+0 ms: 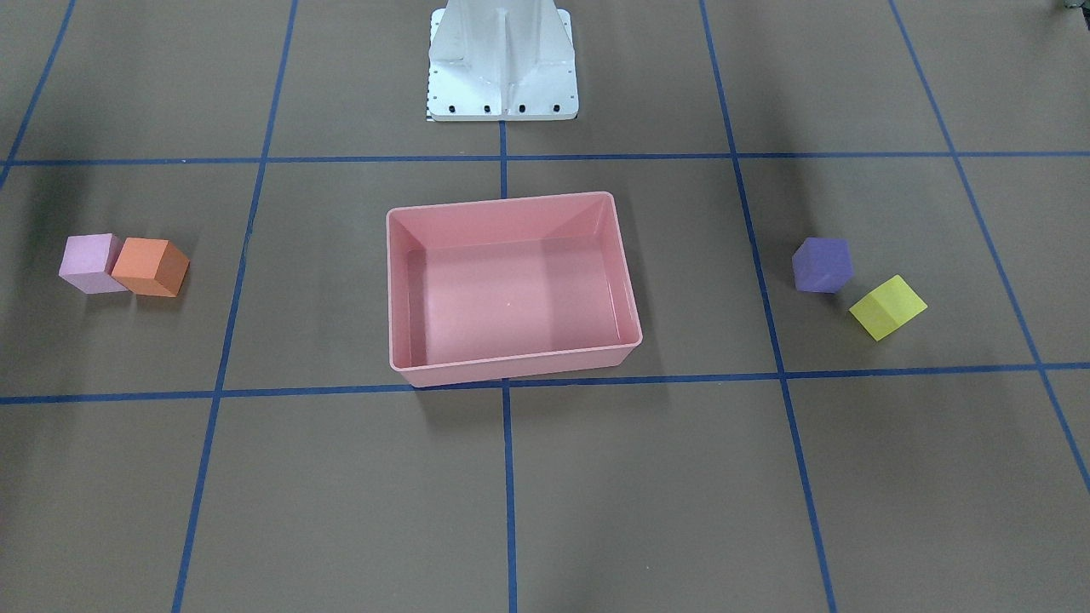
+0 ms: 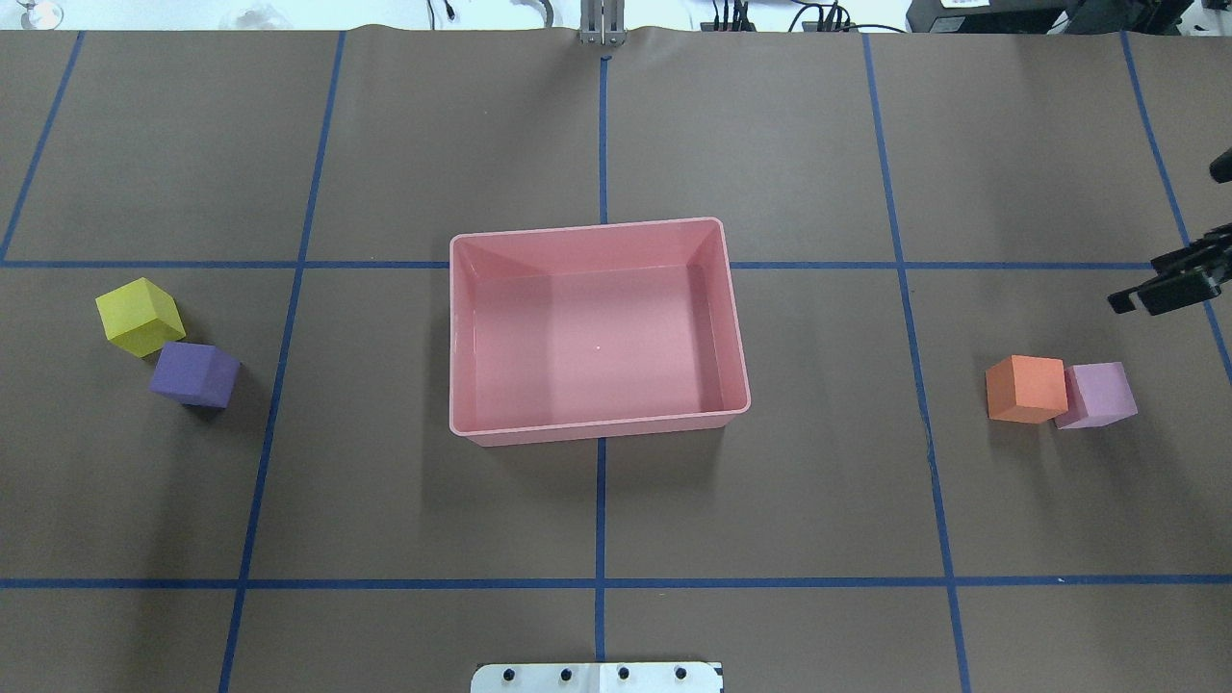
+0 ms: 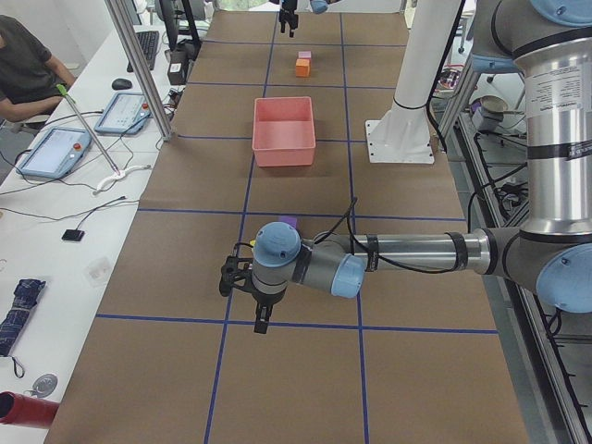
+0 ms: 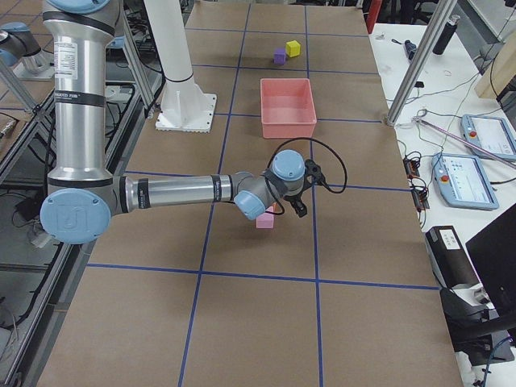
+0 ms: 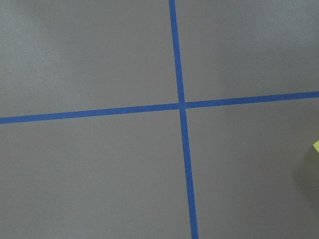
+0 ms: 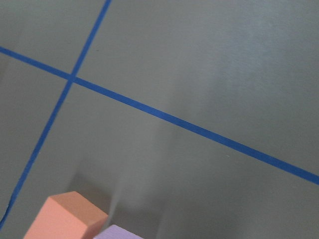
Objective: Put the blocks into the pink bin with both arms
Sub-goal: 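Lower the right gripper onto the orange cube and close it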
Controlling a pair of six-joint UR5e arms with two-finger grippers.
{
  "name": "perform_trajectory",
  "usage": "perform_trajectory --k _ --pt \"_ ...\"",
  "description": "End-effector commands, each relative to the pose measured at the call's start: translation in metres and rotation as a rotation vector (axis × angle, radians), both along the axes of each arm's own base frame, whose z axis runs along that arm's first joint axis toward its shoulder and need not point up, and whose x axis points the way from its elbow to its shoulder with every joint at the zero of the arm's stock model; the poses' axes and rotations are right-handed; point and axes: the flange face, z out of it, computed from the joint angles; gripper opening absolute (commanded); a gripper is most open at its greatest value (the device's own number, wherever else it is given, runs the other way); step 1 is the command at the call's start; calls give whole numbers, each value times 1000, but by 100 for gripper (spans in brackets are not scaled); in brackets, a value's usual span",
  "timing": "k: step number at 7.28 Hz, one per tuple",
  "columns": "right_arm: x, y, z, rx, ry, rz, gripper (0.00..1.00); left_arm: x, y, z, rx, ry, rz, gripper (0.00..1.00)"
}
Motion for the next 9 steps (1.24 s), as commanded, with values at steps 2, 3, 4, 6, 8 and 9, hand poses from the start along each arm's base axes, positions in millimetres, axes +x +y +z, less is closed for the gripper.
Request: perform_trajectory --k 2,3,4,6,8,9 --pt "-61 40 -2 234 84 -80 99 0 0 -1 0 1 -1 100" --pt "-72 47 2 314 115 -140 99 0 0 -1 0 1 -1 100" --pt "-78 51 5 384 142 -185 99 0 0 -1 0 1 -1 100" --pt "-95 60 6 384 133 -229 99 0 1 2 -6 1 -1 100" --pt "-113 69 9 381 133 -269 99 0 1 2 -6 1 -1 100" --pt "-114 71 10 382 133 -276 99 0 1 2 -6 1 -1 100"
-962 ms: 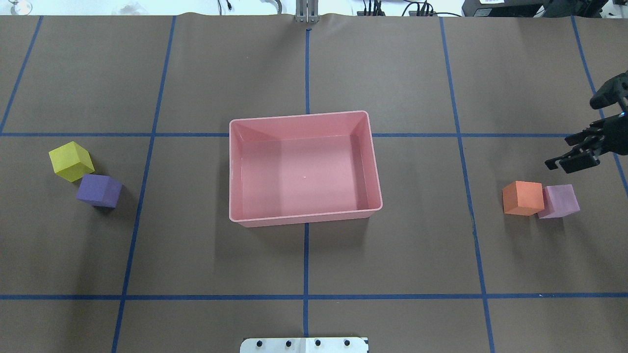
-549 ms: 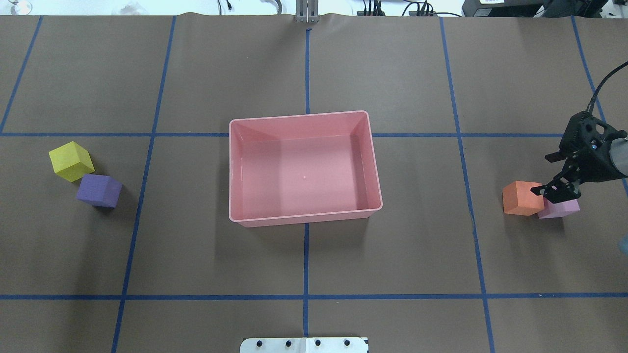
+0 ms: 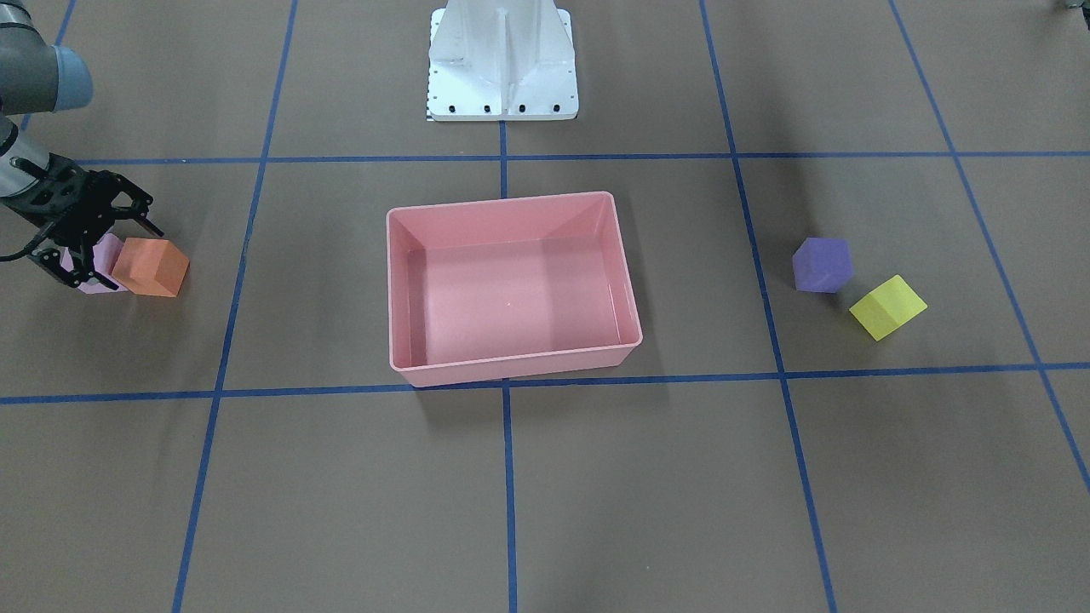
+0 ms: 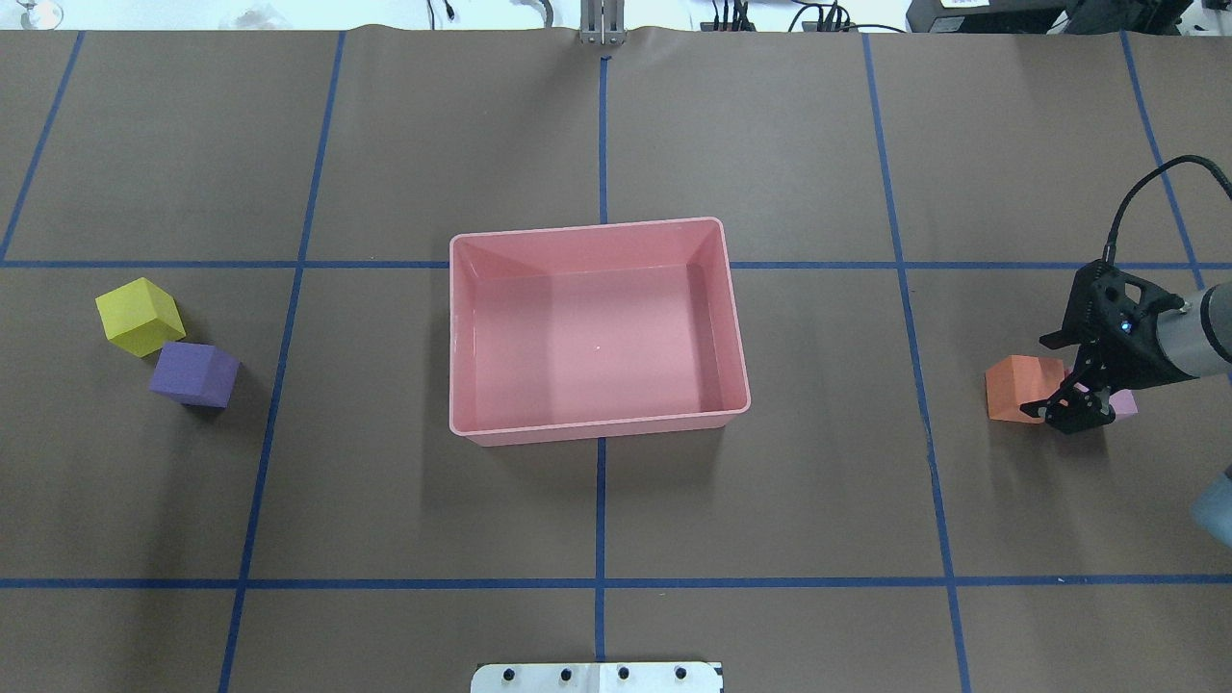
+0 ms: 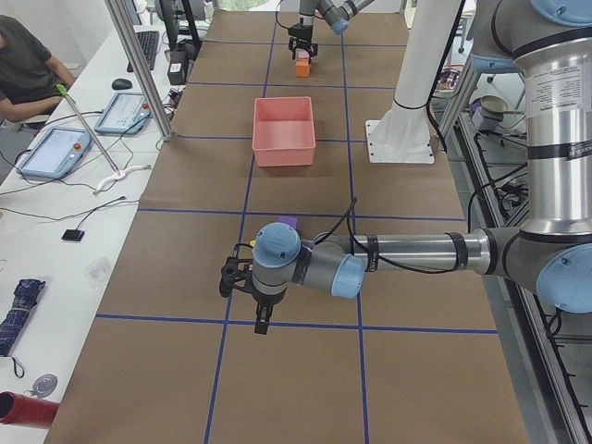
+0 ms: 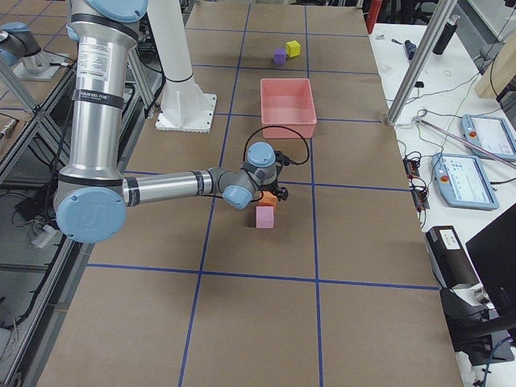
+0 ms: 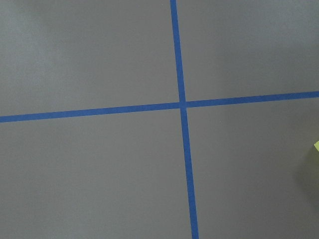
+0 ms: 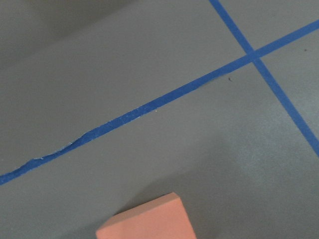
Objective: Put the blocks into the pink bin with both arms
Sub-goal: 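Lower the right gripper onto the orange cube and close it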
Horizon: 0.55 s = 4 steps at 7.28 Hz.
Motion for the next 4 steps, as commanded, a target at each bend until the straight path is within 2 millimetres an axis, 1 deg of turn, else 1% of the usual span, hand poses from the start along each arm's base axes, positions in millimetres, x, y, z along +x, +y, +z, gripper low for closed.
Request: perform_trajectory --k 1,3,4 --pt "-8 1 -2 3 -3 -19 99 0 0 0 -1 0 0 100" --pt "-15 4 11 -10 18 -34 99 0 1 3 -5 0 0 100" --pt "-19 6 13 -13 21 -43 98 0 1 3 -4 0 1 100"
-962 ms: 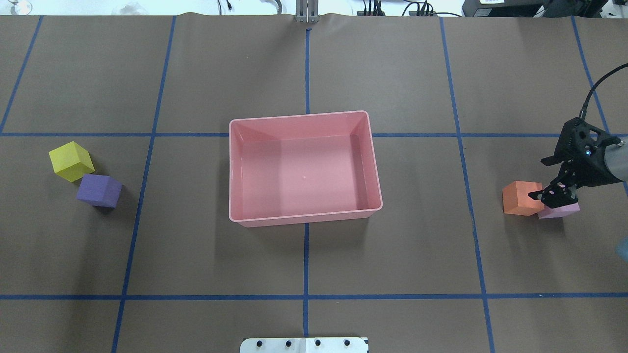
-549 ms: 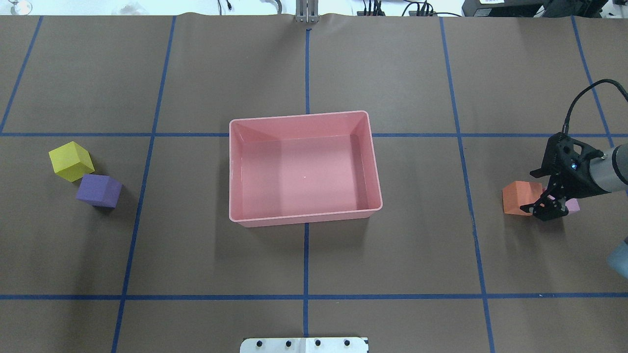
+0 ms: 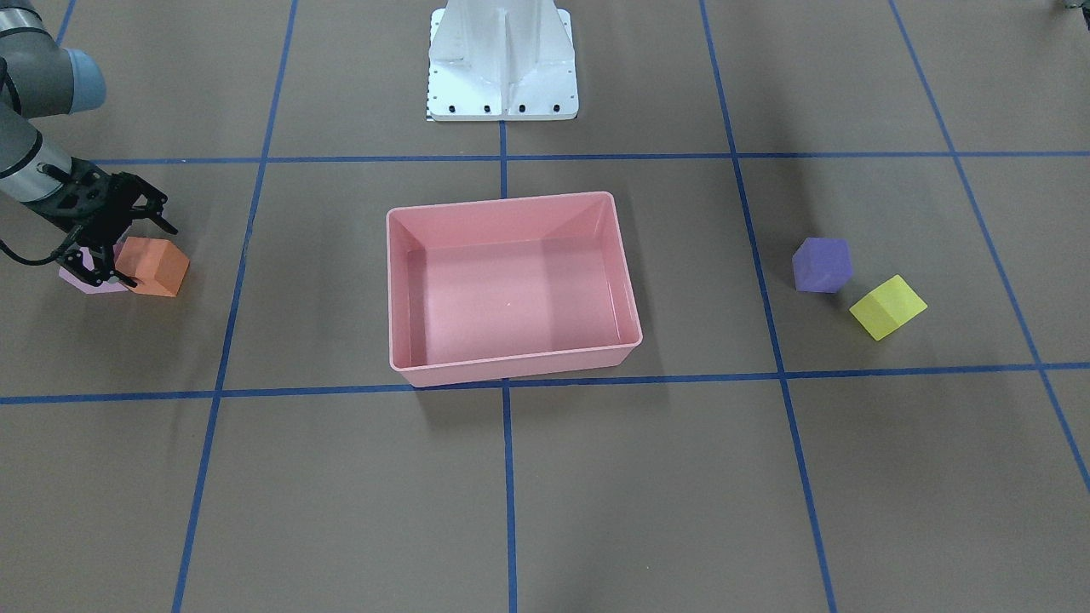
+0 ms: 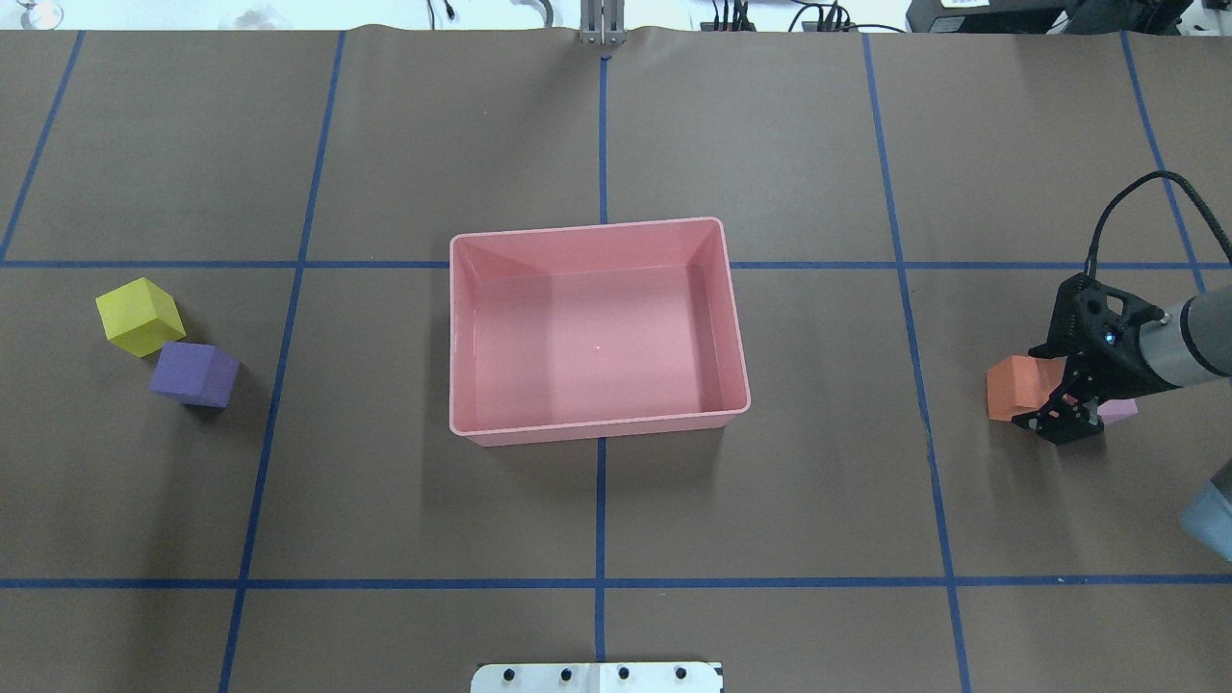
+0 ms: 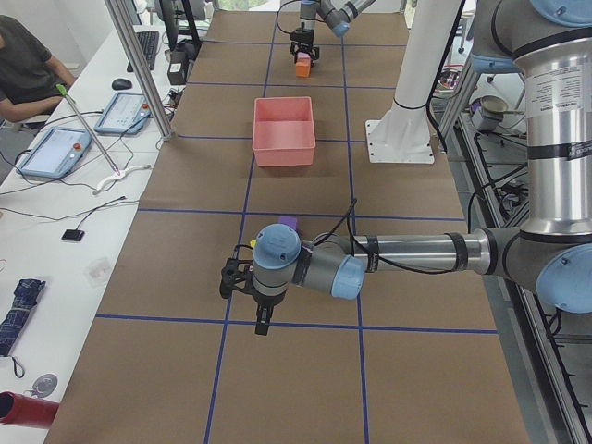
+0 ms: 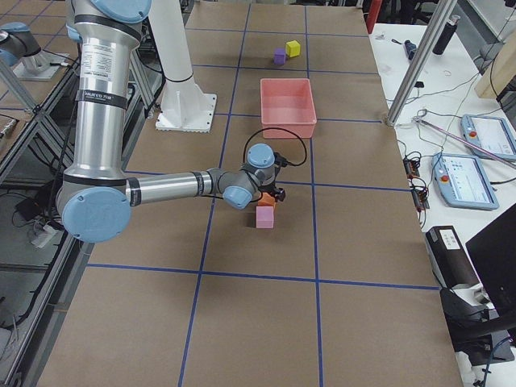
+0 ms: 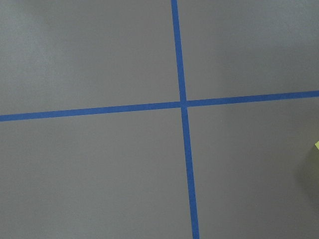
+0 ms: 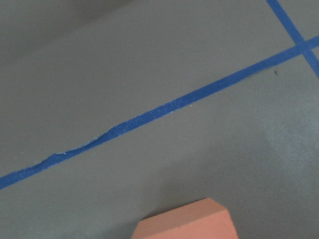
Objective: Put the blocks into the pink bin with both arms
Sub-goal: 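Lower the right gripper onto the orange cube and close it, then carry the orange cube into the bin with right gripper while left reaches purple cube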
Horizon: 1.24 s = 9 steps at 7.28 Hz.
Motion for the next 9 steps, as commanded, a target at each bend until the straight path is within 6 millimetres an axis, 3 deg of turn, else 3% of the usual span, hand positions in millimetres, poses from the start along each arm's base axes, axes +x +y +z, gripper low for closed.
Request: perform_trajectory --k 1,2,3,4,5,7,9 --pt "-5 3 5 -7 8 -13 75 0 0 2 -3 0 1 100" --pt "-6 3 4 -9 3 -16 21 0 0 2 -3 0 1 100" --pt "-6 1 6 -32 17 -16 0 0 0 3 -4 0 1 100" --pt "-7 -12 -9 -39 6 12 0 0 0 2 -3 0 1 100" --pt "-13 -38 -36 -89 -13 74 0 0 0 2 -3 0 1 100" --pt "-24 -91 -117 -324 -114 205 0 7 -14 -12 23 11 15 100" --pt "-44 -116 -196 -500 -212 325 0 60 -36 -40 139 50 123 100"
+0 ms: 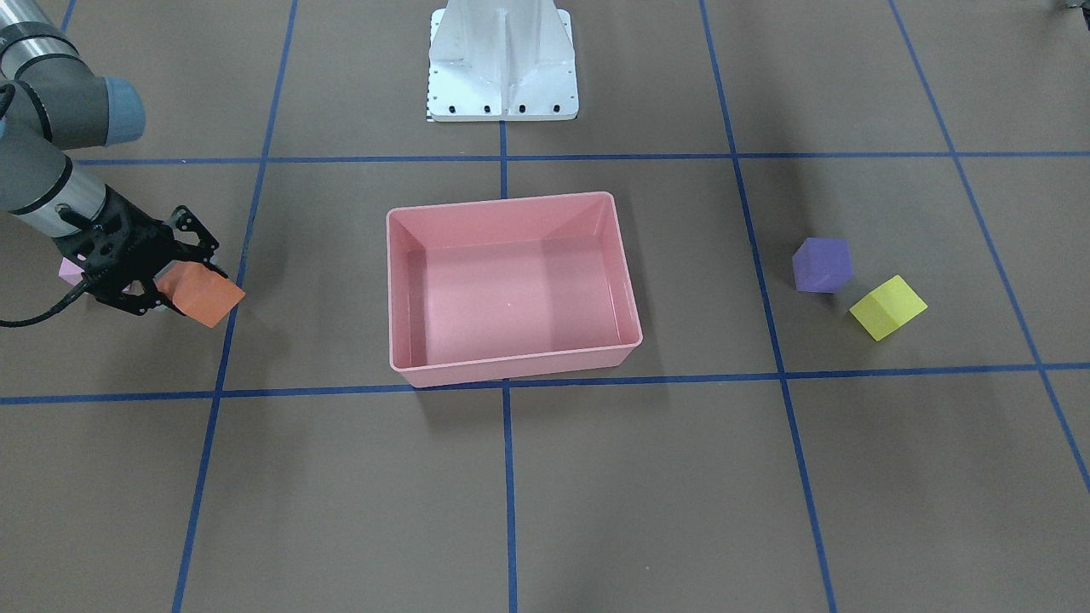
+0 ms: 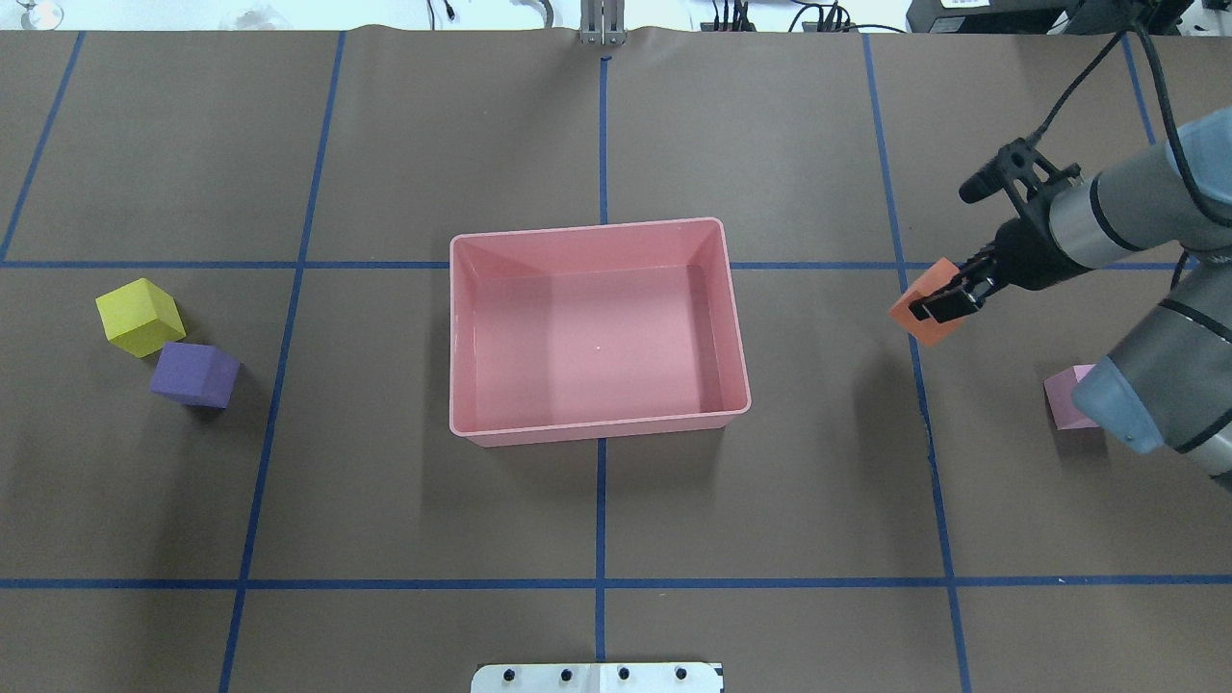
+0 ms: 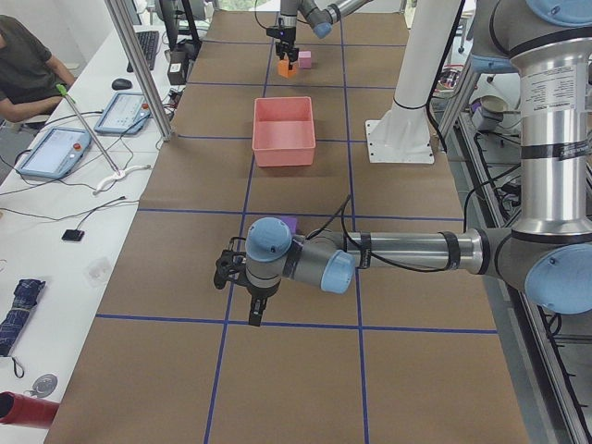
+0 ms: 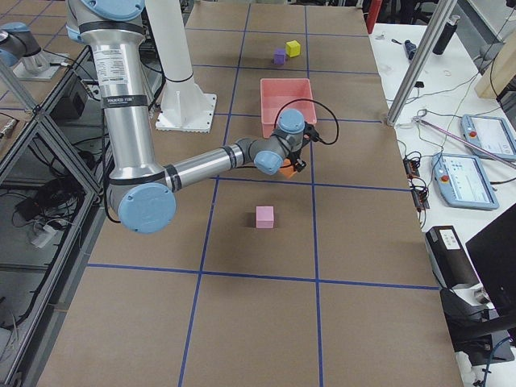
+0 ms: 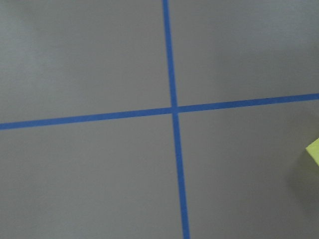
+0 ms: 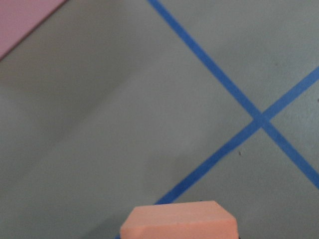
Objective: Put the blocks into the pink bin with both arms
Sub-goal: 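Carry the orange cube into the bin with right gripper while left reaches purple cube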
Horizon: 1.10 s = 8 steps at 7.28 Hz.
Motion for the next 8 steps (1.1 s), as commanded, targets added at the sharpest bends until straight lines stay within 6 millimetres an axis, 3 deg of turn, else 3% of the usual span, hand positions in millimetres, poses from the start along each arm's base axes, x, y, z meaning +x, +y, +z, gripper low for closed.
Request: perform_trajectory --k 1,2,3,4,5,6,7,8 --pt "-27 -32 -101 -164 -73 99 0 46 -12 -26 -5 64 -37 100" --pt "-61 -33 -150 -237 -68 110 0 96 -18 -52 -35 121 -60 100" --pt "-90 -26 -179 -301 -69 154 0 130 -21 -70 -113 155 -88 99" --pt "-113 -17 -194 -322 -72 188 0 162 -19 -91 -154 177 -88 99" --pt "-136 -8 -221 -356 -91 200 0 168 -16 -98 -160 183 -85 99" --pt "-173 15 -240 -398 -80 235 0 171 -12 -101 -157 187 -76 99" --pt "-207 38 -235 -375 -52 277 0 178 -9 -101 -158 185 -61 99" --pt "-214 45 -231 -376 -41 271 0 189 -6 -101 -187 186 -60 99"
